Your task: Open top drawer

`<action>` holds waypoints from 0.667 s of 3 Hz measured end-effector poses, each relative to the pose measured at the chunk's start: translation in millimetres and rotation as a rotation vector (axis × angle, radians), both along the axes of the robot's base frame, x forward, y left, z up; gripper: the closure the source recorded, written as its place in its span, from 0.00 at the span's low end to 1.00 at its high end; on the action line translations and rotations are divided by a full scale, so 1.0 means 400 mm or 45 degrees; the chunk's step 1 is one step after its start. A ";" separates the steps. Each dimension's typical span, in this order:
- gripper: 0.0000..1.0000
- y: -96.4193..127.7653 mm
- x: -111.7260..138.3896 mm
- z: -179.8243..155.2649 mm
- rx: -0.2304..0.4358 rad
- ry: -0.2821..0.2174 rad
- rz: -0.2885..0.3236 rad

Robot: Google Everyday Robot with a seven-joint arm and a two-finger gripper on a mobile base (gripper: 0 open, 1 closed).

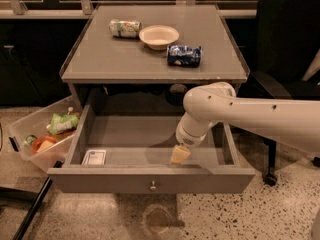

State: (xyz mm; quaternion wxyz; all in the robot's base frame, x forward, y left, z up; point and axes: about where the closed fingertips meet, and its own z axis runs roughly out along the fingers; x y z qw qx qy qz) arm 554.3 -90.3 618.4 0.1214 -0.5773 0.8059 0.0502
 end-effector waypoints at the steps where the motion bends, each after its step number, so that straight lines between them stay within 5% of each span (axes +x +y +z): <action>1: 0.00 0.001 0.002 0.000 0.000 0.000 0.000; 2: 0.00 -0.012 -0.058 -0.005 -0.057 0.086 0.051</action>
Offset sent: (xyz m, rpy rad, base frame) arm -0.1230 -0.0338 0.0030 -0.2305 0.3471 0.2073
